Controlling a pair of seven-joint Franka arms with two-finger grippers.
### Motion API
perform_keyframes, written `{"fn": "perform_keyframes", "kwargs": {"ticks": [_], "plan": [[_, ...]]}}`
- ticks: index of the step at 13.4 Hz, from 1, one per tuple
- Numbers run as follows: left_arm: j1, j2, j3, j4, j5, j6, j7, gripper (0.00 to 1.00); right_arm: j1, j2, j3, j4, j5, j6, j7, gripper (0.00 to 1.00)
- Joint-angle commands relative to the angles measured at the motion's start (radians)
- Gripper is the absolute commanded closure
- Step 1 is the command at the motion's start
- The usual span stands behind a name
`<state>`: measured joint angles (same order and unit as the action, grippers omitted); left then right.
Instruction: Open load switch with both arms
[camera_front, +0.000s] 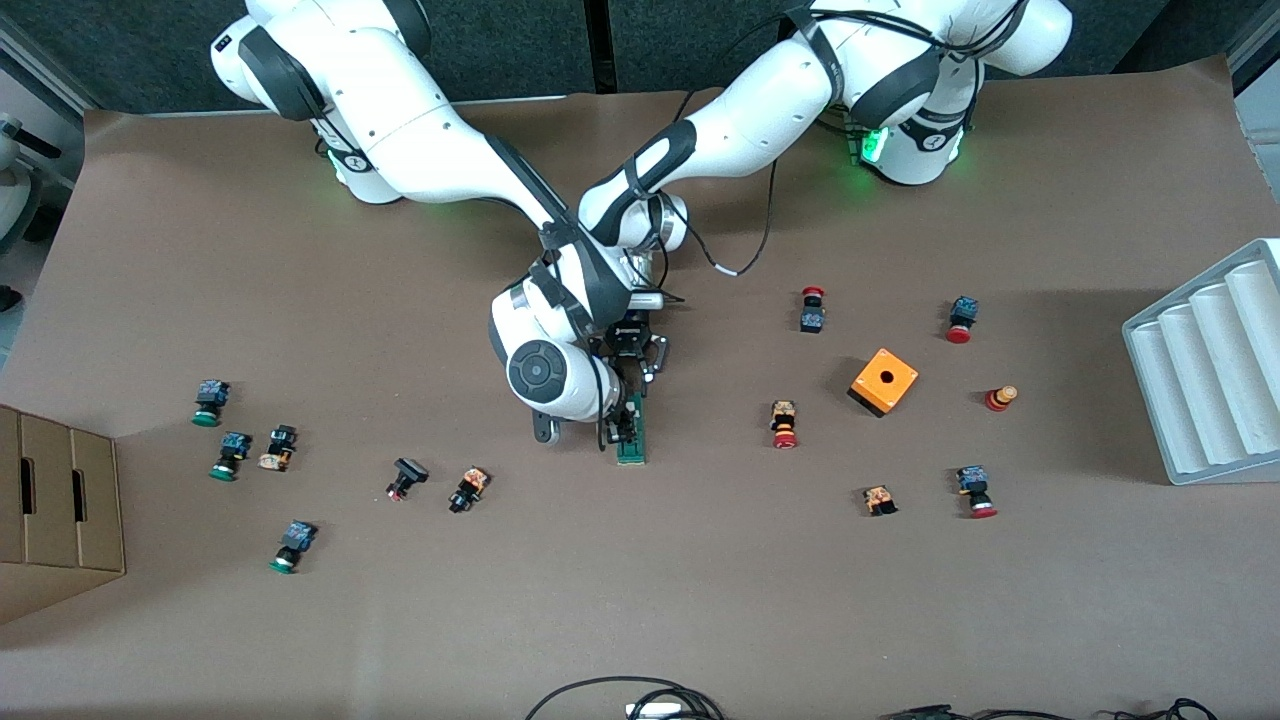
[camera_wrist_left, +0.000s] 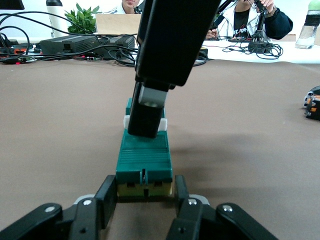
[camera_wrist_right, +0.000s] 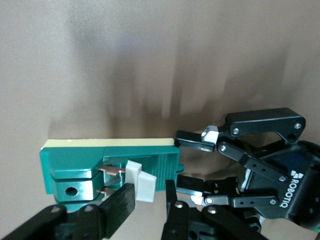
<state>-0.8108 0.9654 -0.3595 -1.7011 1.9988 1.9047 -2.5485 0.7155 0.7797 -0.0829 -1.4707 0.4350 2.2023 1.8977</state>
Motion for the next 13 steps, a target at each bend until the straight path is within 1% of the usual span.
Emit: {"fn": "perform_keyframes", "kwargs": {"ticks": [1, 4, 5, 6, 7, 8, 9, 11, 13], "plan": [[-0.021, 0.012, 0.008, 0.006, 0.008, -0.006, -0.019, 0.47, 0.003, -0.011, -0.006, -0.013, -0.025, 0.01, 0.001, 0.65], [-0.021, 0.013, 0.008, 0.006, 0.008, -0.006, -0.018, 0.47, -0.005, -0.04, -0.006, -0.004, -0.019, -0.032, 0.004, 0.64], [-0.021, 0.012, 0.008, 0.006, 0.008, -0.006, -0.019, 0.47, -0.01, -0.057, -0.008, -0.003, -0.021, -0.045, 0.003, 0.63], [-0.021, 0.013, 0.008, 0.006, 0.008, -0.004, -0.019, 0.47, -0.019, -0.075, -0.008, -0.003, -0.021, -0.061, 0.003, 0.5], [-0.021, 0.013, 0.008, 0.008, 0.008, -0.006, -0.016, 0.47, -0.03, -0.097, -0.008, -0.003, -0.021, -0.088, 0.003, 0.28], [-0.021, 0.013, 0.008, 0.008, 0.008, -0.006, -0.016, 0.47, -0.043, -0.123, -0.006, -0.003, -0.022, -0.104, 0.001, 0.0], [-0.021, 0.013, 0.008, 0.008, 0.008, -0.006, -0.018, 0.47, -0.056, -0.149, -0.006, -0.005, -0.041, -0.108, -0.023, 0.0], [-0.021, 0.013, 0.008, 0.009, 0.008, -0.006, -0.016, 0.47, -0.089, -0.198, -0.005, -0.01, -0.067, -0.154, -0.141, 0.0], [-0.021, 0.012, 0.008, 0.008, 0.008, -0.006, -0.021, 0.47, -0.134, -0.259, -0.005, -0.019, -0.093, -0.222, -0.335, 0.0]]}}
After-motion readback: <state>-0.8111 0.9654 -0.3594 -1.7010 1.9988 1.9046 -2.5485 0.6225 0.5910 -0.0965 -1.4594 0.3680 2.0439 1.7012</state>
